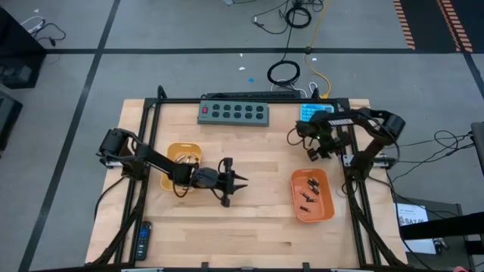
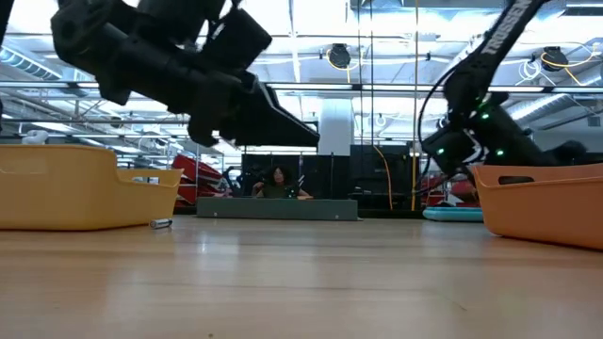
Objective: Sort batteries
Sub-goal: Put the silver battery into the yellow bin
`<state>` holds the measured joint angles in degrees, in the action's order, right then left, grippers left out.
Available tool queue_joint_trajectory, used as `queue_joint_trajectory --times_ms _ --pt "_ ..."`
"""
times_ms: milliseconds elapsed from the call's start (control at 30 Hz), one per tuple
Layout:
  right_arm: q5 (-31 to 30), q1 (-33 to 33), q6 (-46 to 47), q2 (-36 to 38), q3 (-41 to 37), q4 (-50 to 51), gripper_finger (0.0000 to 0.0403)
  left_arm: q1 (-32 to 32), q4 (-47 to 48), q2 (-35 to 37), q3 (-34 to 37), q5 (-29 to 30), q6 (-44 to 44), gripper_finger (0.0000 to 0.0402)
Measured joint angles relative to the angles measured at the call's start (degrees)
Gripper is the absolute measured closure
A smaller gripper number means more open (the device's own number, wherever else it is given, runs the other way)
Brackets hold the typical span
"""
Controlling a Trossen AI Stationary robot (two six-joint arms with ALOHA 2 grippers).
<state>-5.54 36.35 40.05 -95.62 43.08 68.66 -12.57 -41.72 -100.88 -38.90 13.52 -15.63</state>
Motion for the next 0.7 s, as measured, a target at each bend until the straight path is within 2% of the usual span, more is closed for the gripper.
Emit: queue_joint_trajectory --times_ms 167,367,500,700 --pt "-4.99 -1.48 10.5 6.18 -2.92 2.51 0.0287 -1.08 -0.34 -0.02 0.0 -0.15 -1.51 0.0294" --pt "-4.89 -1.98 11.95 6.9 -2.98 2.69 0.0304 -1.05 -2.25 -0.04 -0.04 -0.15 -3.72 0.0294" --pt "-4.98 -1.98 12.0 5.4 -2.98 0.92 0.0332 -0.93 -4.16 -0.04 -0.04 -0.13 -4.47 0.0294" --pt "-4.89 -1.98 12.37 2.7 -2.98 1.11 0.0397 -0.91 -4.56 -0.04 -0.04 0.05 -5.74 0.0295"
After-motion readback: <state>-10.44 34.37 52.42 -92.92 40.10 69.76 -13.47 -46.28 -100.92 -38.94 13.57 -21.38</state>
